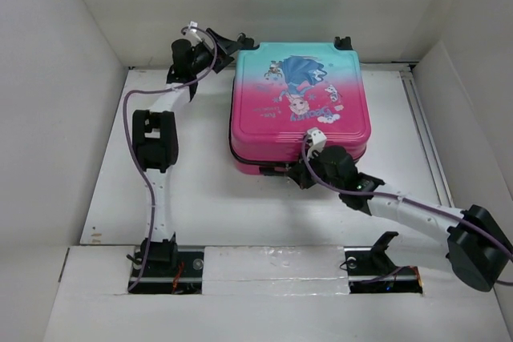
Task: Pack the luggage
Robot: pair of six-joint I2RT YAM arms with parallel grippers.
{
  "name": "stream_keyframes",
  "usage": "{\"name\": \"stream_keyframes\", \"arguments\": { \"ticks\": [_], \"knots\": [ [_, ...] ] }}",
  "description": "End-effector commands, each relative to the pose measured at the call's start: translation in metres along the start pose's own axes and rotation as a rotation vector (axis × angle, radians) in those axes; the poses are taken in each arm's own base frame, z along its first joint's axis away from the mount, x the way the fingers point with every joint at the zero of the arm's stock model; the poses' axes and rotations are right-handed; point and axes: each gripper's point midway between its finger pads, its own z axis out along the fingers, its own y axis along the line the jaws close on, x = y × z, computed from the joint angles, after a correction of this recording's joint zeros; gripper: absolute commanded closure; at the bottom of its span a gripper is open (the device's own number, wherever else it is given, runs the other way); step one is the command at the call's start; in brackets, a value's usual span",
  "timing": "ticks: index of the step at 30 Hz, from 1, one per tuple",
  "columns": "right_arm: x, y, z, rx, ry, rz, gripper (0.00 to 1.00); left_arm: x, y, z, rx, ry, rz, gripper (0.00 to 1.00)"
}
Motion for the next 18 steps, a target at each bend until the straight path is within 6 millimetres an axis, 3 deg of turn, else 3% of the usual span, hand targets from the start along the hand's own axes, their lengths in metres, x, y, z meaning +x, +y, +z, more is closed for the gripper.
{"name": "stream_keyframes", "arguments": {
  "ticks": [1,3,5,6,7,10,12,13,18],
  "knots": [
    [0.015,0.031,-0.009,-0.139,0.068,0.066,1.00,0.006,-0.027,0.013,0.015,0.070,0.125,0.00],
    [0.024,0.033,-0.010,-0.141,0.092,0.072,1.00,-0.003,-0.037,0.017,0.037,0.057,0.153,0.00],
    [0.033,0.036,-0.015,-0.149,0.104,0.089,1.00,0.004,-0.031,0.026,0.037,0.080,0.135,0.00],
    [0.038,0.036,-0.015,-0.145,0.113,0.085,1.00,0.002,-0.043,0.032,0.061,0.077,0.151,0.00],
    [0.047,0.038,-0.018,-0.149,0.132,0.097,1.00,0.005,-0.030,0.037,0.047,0.085,0.140,0.00],
    [0.049,0.043,-0.024,-0.153,0.129,0.113,1.00,0.006,-0.033,0.047,0.065,0.087,0.121,0.00],
    [0.056,0.045,-0.030,-0.149,0.141,0.134,1.00,0.017,-0.023,0.054,0.064,0.100,0.090,0.00],
    [0.060,0.047,-0.033,-0.152,0.155,0.130,1.00,0.011,-0.026,0.055,0.064,0.079,0.097,0.00],
    [0.065,0.045,-0.047,-0.127,0.158,0.154,1.00,0.029,-0.019,0.069,0.081,0.080,0.064,0.00]
  ]
}}
